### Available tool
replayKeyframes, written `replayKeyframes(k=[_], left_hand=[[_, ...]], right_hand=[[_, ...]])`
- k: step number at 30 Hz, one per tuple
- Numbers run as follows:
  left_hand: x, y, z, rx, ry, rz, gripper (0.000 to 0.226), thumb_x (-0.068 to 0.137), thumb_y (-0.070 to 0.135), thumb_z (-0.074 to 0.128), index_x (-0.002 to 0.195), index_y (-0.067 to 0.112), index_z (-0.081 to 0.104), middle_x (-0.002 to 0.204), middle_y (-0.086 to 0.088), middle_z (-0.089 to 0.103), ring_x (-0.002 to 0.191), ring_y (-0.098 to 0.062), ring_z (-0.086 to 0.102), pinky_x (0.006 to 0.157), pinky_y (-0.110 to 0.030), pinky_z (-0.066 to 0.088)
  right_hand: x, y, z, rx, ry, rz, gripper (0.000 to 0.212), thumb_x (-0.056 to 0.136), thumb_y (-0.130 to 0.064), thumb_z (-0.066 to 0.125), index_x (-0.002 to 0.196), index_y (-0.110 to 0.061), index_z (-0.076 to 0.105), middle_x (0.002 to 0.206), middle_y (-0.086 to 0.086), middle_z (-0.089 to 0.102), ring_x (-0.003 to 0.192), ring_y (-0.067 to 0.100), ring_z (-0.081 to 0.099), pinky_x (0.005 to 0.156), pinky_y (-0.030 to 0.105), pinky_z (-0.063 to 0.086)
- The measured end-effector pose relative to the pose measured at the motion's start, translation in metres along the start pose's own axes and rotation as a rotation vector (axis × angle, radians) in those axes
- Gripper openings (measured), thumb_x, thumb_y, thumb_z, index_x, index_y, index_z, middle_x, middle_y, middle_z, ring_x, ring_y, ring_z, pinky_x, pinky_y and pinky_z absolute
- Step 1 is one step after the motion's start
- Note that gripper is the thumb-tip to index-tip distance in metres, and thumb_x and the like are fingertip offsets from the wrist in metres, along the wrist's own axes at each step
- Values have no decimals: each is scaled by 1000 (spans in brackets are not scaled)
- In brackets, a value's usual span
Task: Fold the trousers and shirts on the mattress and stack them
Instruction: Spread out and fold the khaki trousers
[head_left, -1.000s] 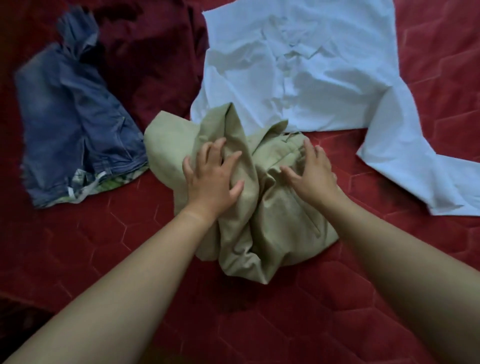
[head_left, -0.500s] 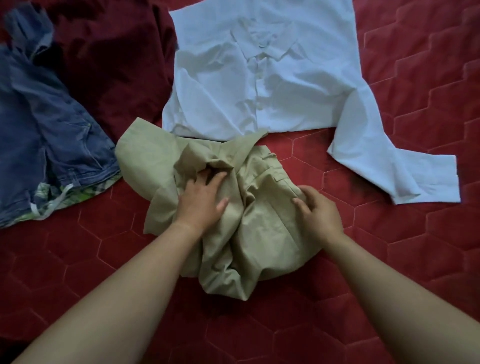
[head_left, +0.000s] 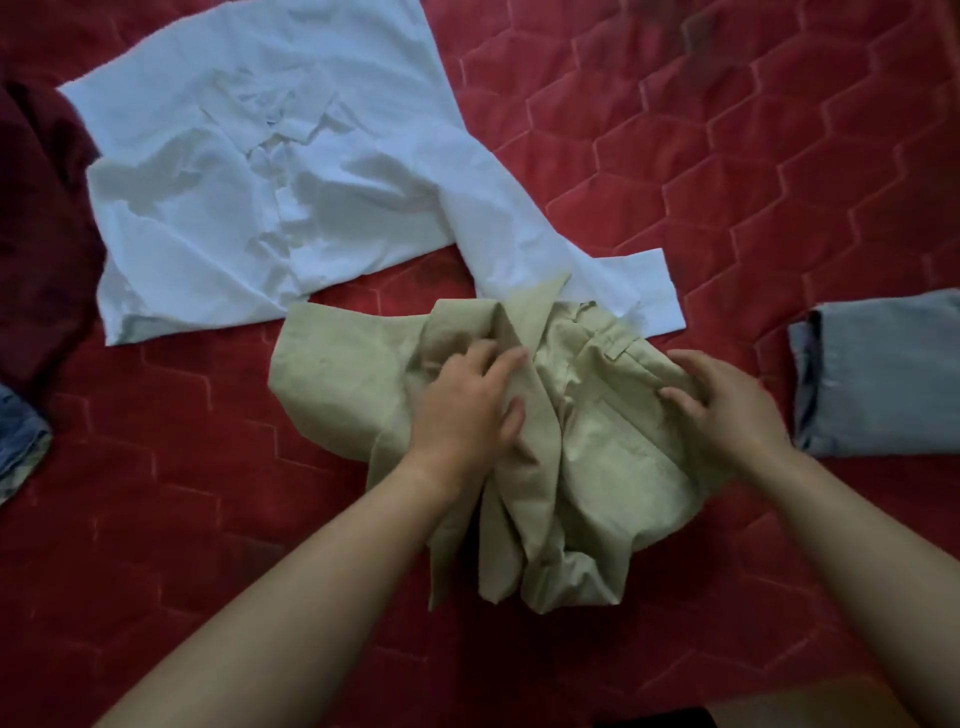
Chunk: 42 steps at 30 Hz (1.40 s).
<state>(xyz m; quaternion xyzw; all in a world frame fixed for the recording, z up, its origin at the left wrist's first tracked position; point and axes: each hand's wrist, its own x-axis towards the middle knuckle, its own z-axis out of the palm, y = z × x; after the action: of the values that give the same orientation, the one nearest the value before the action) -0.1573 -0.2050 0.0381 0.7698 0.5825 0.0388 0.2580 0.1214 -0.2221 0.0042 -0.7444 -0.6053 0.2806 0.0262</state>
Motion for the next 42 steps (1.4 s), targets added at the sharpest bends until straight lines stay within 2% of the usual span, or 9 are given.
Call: replayKeyframes(k=[4, 8, 11, 18, 27, 29, 32, 35, 42], left_hand=[[63, 36, 5, 54, 353, 52, 39, 76, 31, 67, 114, 21, 63, 114, -8, 58, 97, -29, 55, 75, -38, 43], [113, 32, 17, 276, 51, -202, 53, 83, 55, 53, 131, 34, 45, 137, 0, 41, 127, -26, 36, 102, -57, 24], [116, 16, 27, 308, -194, -317, 51, 88, 58, 44, 134, 35, 39, 129, -6, 50, 115, -33, 46, 89, -48, 34], [55, -12, 1, 179, -66, -182, 46, 89, 27, 46, 134, 35, 40, 102, -11, 59, 94, -36, 55, 67, -38, 38], [-86, -36, -62, -85, 123, -546, 47, 85, 13, 54, 129, 28, 48, 105, -10, 67, 96, -35, 62, 69, -35, 42], [-87, -33, -63, -91, 127, -666, 49, 86, 19, 58, 133, 19, 43, 104, -14, 66, 98, -38, 61, 71, -36, 43], [-55, -20, -56, -11, 111, -741, 80, 81, 17, 64, 146, 18, 18, 135, -14, 44, 122, -36, 44, 91, -49, 42], [-2, 0, -41, 61, 157, -570, 95, 76, 18, 69, 148, 26, 8, 144, -8, 28, 129, -30, 33, 97, -51, 36], [122, 33, 4, 4, -64, -3, 58, 88, 29, 58, 142, 22, 37, 145, -5, 37, 132, -25, 34, 106, -41, 31]], right_hand=[[16, 20, 9, 183, -39, 111, 46, 88, -46, 56, 126, -20, 54, 124, 5, 61, 114, 25, 55, 90, 31, 41], [34, 9, 25, 334, -24, 111, 44, 90, -50, 48, 126, -25, 53, 123, 3, 61, 114, 22, 55, 87, 30, 40], [43, -11, 39, 404, -43, 113, 41, 91, -50, 48, 127, -32, 51, 127, 1, 59, 116, 22, 53, 86, 28, 39], [29, -35, 29, 481, 18, 65, 26, 87, -36, 62, 112, -31, 65, 106, 1, 71, 102, 21, 63, 86, 34, 49], [35, -38, -74, 240, 219, -103, 32, 86, -44, 58, 117, -34, 60, 104, -2, 71, 96, 22, 66, 81, 39, 52], [46, -36, -79, 87, 105, -121, 38, 88, -41, 56, 125, -33, 55, 112, 4, 67, 104, 28, 60, 86, 41, 48], [56, -32, -70, -132, -131, -52, 50, 90, -42, 52, 137, -31, 41, 120, 13, 57, 112, 34, 53, 93, 45, 43], [55, -23, -51, -64, -189, -24, 54, 92, -45, 49, 141, -27, 36, 128, 16, 56, 117, 34, 51, 94, 40, 42], [56, 0, -34, 118, -1, -66, 40, 96, -34, 47, 135, -31, 47, 121, 9, 64, 114, 29, 56, 101, 45, 36]])
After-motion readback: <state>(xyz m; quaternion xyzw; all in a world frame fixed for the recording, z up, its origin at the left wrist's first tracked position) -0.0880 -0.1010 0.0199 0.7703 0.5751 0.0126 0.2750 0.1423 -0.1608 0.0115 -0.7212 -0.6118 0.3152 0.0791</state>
